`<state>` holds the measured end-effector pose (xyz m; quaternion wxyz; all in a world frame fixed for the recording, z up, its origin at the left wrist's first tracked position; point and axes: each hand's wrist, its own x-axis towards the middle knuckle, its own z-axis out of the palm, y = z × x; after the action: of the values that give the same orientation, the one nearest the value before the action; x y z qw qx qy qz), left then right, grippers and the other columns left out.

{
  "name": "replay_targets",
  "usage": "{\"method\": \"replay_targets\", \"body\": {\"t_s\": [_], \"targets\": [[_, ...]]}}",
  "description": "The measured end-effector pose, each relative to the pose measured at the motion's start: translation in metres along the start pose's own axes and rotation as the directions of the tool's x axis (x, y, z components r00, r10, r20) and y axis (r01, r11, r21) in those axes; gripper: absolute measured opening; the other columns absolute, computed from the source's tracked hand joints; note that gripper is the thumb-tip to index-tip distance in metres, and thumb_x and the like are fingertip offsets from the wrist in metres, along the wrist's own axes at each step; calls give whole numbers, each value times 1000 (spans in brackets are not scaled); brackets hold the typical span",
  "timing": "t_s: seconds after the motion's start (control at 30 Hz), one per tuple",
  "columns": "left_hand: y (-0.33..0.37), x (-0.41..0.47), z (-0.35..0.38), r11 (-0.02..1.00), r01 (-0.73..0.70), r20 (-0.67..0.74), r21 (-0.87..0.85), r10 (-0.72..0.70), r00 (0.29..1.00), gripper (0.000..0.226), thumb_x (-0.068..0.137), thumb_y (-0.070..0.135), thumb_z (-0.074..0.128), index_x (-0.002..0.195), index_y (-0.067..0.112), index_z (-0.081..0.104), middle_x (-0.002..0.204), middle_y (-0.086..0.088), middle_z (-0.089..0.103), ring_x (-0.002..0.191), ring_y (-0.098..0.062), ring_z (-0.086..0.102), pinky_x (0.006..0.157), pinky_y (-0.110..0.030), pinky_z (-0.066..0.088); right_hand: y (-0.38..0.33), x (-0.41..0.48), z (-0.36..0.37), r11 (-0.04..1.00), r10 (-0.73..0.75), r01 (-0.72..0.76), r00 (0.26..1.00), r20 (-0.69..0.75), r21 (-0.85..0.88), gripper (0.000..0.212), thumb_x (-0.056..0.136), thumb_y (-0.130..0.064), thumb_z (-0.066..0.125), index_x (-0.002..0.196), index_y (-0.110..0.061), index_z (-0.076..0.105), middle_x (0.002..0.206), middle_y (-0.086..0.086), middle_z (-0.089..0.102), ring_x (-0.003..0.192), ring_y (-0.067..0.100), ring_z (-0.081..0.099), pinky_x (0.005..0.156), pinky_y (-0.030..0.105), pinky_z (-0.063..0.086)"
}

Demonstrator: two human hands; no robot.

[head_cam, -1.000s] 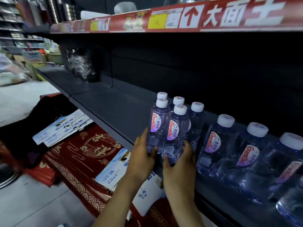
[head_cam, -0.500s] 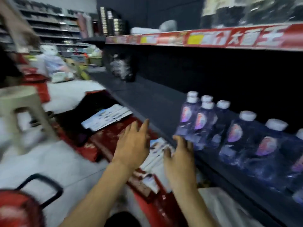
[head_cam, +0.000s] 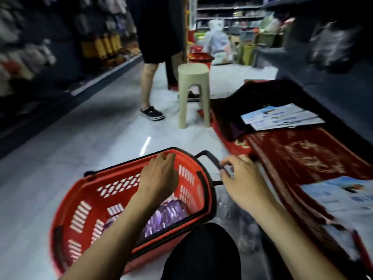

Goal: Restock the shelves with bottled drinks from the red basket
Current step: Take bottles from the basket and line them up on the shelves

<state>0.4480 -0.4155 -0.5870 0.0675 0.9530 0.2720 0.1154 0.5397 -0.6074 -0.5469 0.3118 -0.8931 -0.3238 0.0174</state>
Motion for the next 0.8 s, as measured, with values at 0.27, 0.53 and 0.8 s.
{"method": "replay_targets", "body": {"t_s": [0.27,0.53,0.8], "targets": [[-147,-11,75,896,442,377,-50,-392,839,31,88,25,54,116,13,56,117,-10,62,101,-27,60,81,-36,50,-14,73,143,1000,11,-8,926,377,-9,17,87,-17,61,101,-21,70,107,-1,68,102,17,63,86,24,43],[-191,-22,169,485,848,763,-212,-460,453,8,94,14,56,92,6,59,73,-4,53,58,-12,47,47,-21,39,12,115,260,982,165,-48,704,691,-185,12,84,-17,60,93,-16,69,98,3,72,92,20,65,78,27,49],[-170,-30,240,219,952,841,-216,-453,295,42,91,16,62,127,-1,48,126,-26,57,112,-37,62,96,-47,51,36,125,336,961,270,-68,428,863,-267,15,88,-19,65,99,-9,68,83,5,64,71,18,60,57,21,44]]}}
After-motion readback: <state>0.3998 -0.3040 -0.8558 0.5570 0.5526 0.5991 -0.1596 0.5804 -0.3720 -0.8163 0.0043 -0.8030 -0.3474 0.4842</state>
